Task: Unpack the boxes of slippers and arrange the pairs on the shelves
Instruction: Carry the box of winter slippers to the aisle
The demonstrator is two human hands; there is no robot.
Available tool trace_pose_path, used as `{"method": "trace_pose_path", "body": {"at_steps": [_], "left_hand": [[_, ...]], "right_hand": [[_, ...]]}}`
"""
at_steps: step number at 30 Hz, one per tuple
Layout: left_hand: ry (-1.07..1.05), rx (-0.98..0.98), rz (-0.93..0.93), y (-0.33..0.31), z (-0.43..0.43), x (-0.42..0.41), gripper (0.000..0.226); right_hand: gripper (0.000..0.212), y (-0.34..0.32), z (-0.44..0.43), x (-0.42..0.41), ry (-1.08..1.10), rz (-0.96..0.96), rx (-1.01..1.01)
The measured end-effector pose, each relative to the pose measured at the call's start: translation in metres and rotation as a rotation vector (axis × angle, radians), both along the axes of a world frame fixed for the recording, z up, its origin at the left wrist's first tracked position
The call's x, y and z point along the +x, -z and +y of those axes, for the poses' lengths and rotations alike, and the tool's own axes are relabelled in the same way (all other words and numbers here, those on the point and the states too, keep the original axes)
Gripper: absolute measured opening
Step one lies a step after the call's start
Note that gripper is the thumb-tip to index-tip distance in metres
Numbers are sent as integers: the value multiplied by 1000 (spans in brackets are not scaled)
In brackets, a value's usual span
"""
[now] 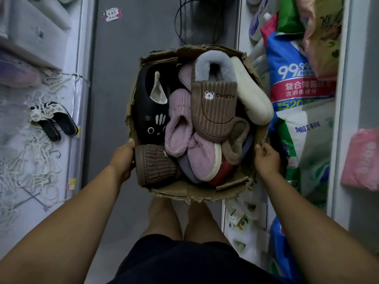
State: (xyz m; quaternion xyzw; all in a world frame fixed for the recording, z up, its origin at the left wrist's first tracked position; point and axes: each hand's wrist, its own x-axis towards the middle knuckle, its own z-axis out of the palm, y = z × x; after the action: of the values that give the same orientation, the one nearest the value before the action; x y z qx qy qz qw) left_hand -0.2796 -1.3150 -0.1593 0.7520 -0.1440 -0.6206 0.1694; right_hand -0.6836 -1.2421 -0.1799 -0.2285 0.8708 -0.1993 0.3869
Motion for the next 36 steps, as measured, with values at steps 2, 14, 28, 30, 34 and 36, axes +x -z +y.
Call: {"method": "trace_pose_path", "body": {"at_steps": [2, 14, 28, 30, 34, 36], "left_hand": [[53, 6, 14, -9, 2, 3, 53], [531, -327, -283, -70, 24, -11, 63], [1490, -1211, -295, -136, 0, -28, 72], [1582, -1338, -243, -146, -4, -39, 67], [1763, -1466, -125, -171, 5, -71, 66], [1860, -1488, -44, -185, 22, -93, 69]], "right_hand": [[33, -6, 8, 0, -70, -31, -2], [56, -82, 39, 21, -199, -28, -13], [73, -176, 115, 116, -91, 283, -194], [76, -188, 132, 135, -5, 330, -185], [73, -211, 176, 178, 131, 425, -193], [67, -218, 209, 201, 215, 488, -193]]}}
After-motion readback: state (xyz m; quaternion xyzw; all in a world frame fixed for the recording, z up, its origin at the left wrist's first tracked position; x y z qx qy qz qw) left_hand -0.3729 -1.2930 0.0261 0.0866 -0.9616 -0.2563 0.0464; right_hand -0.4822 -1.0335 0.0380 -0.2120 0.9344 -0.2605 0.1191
